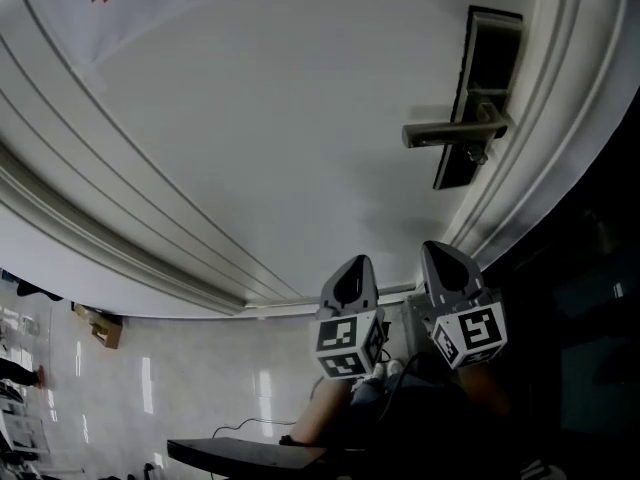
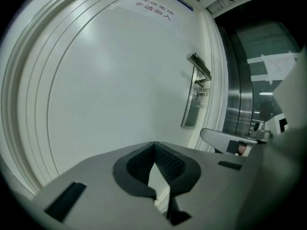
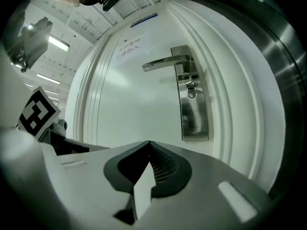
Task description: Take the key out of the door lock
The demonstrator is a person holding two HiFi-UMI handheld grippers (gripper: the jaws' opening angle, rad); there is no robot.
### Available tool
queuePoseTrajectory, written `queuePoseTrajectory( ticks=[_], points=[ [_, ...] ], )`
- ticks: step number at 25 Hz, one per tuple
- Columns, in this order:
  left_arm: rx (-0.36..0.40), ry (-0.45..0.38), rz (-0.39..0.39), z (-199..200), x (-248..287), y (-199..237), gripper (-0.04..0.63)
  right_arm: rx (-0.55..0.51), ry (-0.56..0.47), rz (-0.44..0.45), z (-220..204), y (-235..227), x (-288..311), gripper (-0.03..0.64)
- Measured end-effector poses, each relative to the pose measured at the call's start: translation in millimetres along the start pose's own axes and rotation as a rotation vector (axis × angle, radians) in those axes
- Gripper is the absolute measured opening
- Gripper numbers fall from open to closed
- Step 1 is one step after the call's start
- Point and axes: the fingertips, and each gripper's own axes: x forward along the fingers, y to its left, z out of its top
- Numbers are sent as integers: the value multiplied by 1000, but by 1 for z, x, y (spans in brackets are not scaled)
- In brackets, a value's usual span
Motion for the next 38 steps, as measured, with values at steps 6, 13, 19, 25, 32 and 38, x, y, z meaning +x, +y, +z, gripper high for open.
queuePoseTrajectory(
  ticks=[6,13,19,25,32,38],
  points=[
    [-27,-16,20,4,3,-13,0,-155,-87,53,36,-3,-1,2],
    [-30,-32,2,4,7,-26,0,-319,-158,-15,72,-28,-10,12],
    [-43,-28,-4,4,5,-27,0,-726,-135,-132,111,-64,-7,81],
    [-63,-29,-19,2,0,-30,0,-973,-74,-152,121,-74,17,83],
    [-71,-55,5,7,-6,-22,0,-1103,2,-197,114,-87,34,77],
    [-66,-67,14,12,-7,-16,0,-1180,7,-224,116,-88,34,12]
  ],
)
